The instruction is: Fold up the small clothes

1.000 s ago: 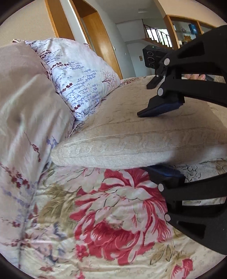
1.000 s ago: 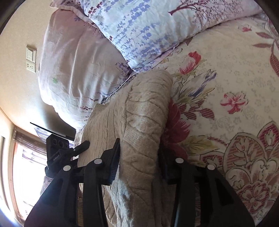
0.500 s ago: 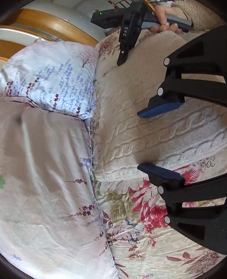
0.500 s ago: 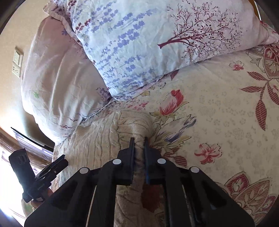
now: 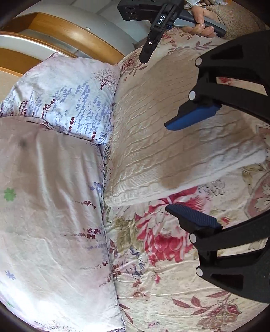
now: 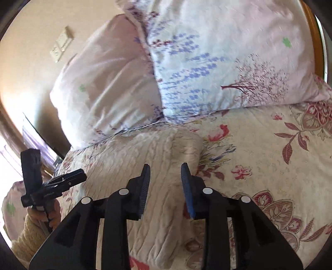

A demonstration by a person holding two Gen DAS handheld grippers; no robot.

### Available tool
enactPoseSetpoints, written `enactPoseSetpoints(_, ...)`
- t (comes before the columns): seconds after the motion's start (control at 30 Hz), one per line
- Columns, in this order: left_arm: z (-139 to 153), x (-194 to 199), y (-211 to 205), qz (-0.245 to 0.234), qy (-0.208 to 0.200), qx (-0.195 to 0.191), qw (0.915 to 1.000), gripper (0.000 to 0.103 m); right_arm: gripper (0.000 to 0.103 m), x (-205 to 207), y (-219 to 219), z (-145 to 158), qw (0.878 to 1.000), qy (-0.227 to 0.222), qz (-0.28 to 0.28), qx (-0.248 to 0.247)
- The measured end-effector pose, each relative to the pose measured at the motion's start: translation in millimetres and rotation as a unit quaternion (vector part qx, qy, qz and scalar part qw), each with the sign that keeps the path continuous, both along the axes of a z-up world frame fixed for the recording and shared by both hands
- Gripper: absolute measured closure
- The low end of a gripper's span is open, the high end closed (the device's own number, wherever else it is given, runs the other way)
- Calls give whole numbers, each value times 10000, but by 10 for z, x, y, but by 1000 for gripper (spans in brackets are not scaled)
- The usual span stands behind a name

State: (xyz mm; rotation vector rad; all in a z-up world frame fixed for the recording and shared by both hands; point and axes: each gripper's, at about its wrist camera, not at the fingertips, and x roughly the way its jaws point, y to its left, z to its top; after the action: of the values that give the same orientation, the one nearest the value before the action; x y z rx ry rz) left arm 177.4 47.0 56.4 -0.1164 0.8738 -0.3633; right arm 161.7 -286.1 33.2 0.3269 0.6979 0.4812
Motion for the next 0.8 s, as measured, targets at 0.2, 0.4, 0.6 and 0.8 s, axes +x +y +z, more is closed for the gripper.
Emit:
enactPoseSetpoints(0.2,-178,-245,-24,-182,40,512,9985,27,70,-167,409,-191,9912,110,497,-1221)
enactPoseSetpoints(0.4,-307,-263,-49,-149,11,789,9968,21,70,-144,380,-294,9895,212,392,-1377)
enactPoseSetpoints(0.6,-129,-509,-85,-37,-360,793,9962,21,63,-468,345,-136,9915,-234,41,-1279)
enactPoseSetpoints(0.8,-227,-607,-339,-136,-419,1531,9872,20,62,-635,413,-271,9839,-168,-127,-1774)
